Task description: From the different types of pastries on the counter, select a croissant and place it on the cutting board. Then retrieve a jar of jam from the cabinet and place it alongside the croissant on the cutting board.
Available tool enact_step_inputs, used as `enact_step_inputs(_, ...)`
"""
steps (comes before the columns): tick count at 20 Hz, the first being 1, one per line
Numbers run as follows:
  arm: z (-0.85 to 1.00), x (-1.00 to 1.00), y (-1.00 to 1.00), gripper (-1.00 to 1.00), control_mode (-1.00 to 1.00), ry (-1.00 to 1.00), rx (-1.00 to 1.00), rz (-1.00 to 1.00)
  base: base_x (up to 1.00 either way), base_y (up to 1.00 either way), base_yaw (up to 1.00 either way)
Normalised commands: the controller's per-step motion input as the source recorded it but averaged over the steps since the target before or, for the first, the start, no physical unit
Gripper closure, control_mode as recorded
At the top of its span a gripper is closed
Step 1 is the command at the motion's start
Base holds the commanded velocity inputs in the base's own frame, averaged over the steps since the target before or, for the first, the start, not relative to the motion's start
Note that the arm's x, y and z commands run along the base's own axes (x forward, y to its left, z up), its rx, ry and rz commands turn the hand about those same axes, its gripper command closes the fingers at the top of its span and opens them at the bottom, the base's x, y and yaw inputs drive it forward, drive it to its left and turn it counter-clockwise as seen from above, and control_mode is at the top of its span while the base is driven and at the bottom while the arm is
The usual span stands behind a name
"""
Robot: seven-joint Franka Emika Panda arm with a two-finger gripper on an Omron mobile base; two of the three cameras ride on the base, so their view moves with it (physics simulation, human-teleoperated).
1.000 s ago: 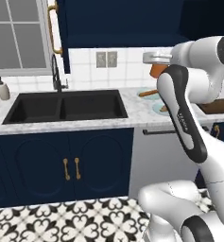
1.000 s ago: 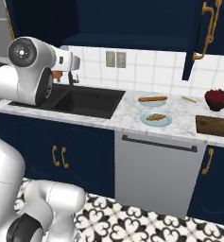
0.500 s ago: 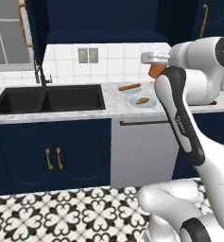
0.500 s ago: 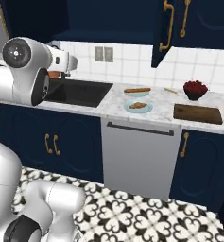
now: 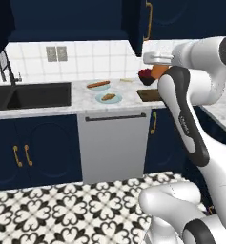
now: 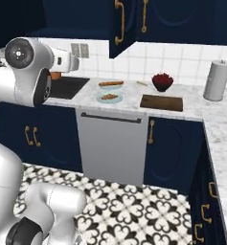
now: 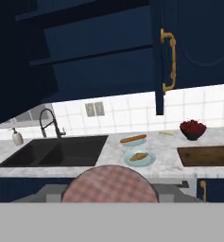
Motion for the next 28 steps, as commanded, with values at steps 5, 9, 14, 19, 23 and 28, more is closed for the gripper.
enact_step_inputs(5,0.0,0.0,0.0,1.0,1.0,0.0,0.0,0.0,-0.31,-0.49,-0.31)
enact_step_inputs(9,0.0,0.0,0.0,1.0,1.0,0.0,0.0,0.0,-0.66,-0.57,-0.24)
enact_step_inputs(14,0.0,0.0,0.0,1.0,1.0,0.0,0.0,0.0,0.48,-0.15,-0.25)
enact_step_inputs(19,0.0,0.0,0.0,1.0,1.0,0.0,0.0,0.0,0.72,-0.39,-0.11)
enact_step_inputs(23,0.0,0.0,0.0,1.0,1.0,0.0,0.0,0.0,0.47,-0.36,-0.33)
enact_step_inputs(28,0.0,0.0,0.0,1.0,1.0,0.0,0.0,0.0,0.13,0.06,-0.36)
